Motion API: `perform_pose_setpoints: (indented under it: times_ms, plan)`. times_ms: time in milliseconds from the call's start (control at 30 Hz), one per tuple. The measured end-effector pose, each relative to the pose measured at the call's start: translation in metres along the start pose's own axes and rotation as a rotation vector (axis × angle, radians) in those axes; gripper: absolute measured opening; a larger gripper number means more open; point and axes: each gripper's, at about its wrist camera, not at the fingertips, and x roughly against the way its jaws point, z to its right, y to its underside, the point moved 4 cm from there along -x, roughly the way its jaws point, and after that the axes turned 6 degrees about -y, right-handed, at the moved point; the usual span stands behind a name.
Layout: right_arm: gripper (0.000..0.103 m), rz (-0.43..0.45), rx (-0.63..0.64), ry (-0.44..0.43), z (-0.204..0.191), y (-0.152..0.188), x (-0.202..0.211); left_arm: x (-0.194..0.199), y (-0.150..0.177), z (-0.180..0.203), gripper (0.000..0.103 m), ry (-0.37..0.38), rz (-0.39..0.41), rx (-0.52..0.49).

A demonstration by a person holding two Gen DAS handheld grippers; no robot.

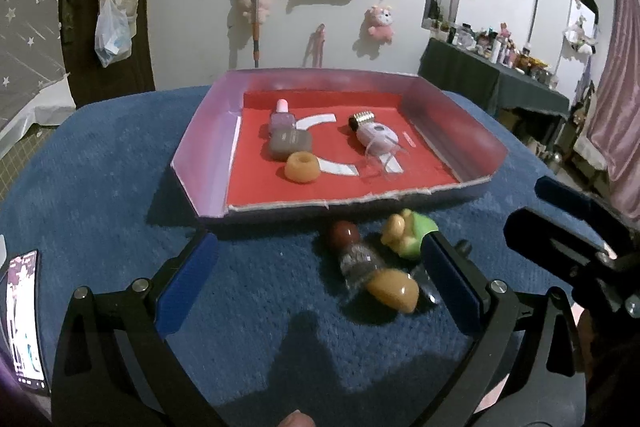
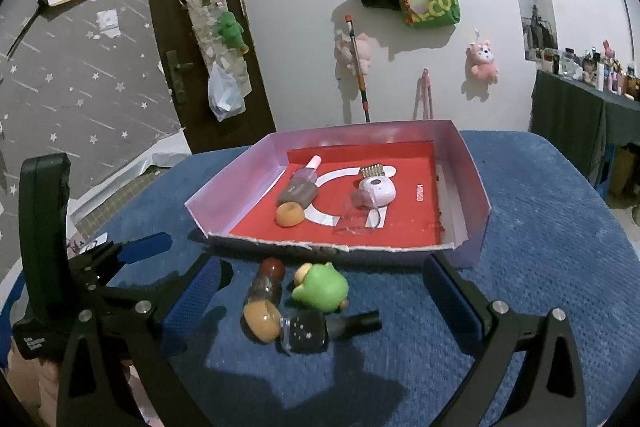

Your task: Organize rigid objects

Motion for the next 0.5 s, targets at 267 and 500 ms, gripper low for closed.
perform_pose_setpoints:
  times_ms: [267,500]
  plan:
    - [0.103,0.000,-0.001,0.018,0.000,0.012,0.010,0.001,0.017,0.000,0.103,0.006,-0.029,0.006]
    - [0.103,-0.012,-0.010,0.026,0.003,0.021,0.011,0.002,0.026,-0.001,0.103,0.019,-0.050,0.013]
